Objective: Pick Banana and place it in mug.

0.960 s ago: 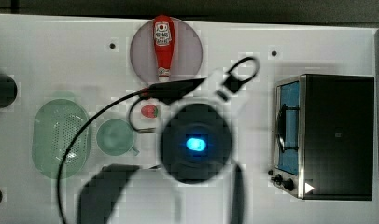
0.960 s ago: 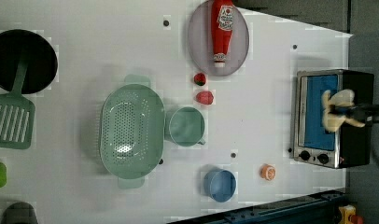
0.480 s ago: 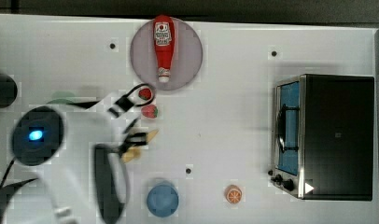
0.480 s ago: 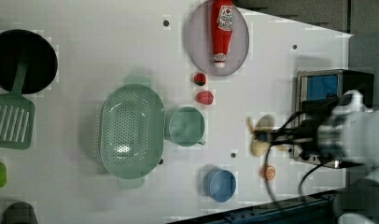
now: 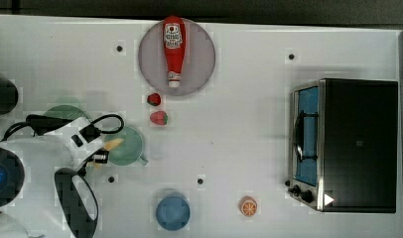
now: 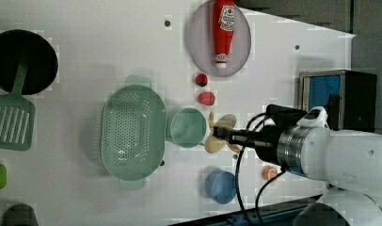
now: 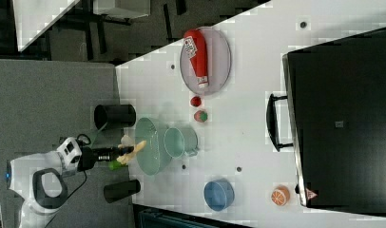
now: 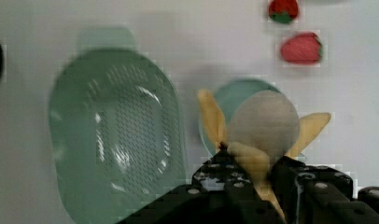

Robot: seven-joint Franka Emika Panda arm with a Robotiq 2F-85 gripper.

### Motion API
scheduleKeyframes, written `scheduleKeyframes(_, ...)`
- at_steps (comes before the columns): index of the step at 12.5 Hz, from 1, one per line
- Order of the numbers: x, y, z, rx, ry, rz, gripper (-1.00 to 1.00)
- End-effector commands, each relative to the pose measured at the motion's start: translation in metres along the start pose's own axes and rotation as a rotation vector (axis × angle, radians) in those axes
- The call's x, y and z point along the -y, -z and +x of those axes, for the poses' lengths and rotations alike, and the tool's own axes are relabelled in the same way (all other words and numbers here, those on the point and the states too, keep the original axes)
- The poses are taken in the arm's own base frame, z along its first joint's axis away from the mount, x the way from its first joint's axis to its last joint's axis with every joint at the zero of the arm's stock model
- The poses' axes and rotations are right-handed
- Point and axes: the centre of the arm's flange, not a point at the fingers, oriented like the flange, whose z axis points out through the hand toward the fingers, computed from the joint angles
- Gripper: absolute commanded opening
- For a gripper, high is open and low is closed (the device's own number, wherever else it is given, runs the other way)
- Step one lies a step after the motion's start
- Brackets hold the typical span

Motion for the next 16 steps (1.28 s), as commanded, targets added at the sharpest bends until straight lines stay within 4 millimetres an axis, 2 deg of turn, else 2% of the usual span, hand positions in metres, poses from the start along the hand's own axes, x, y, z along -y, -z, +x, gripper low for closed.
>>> scheduleKeyframes(1,-0.042,-0.080,0.015,0.124,-0.180,-0.051,-0.57)
scheduleKeyframes(2,-0.043,-0.091,0.016,0.131,-0.182,-0.045,-0.51)
scheduleKeyframes(3,-0.044,-0.102,0.015,0.137,-0.184,-0.040,-0.32)
scheduleKeyframes(6,-0.048,-0.119,0.012,0.102,-0.190,-0.009,0.38)
scheduleKeyframes(9,-0.052,-0.116,0.019,0.071,-0.203,0.012,1.00)
scheduleKeyframes(10,-0.051,-0.113,0.021,0.061,-0.203,0.019,1.00)
scheduleKeyframes(12,-0.051,-0.095,0.031,0.020,-0.213,0.038,1.00)
scheduleKeyframes(13,-0.057,-0.079,0.038,-0.008,-0.227,0.043,1.00)
scheduleKeyframes(16,-0.095,-0.009,0.059,-0.023,-0.308,-0.005,1.00)
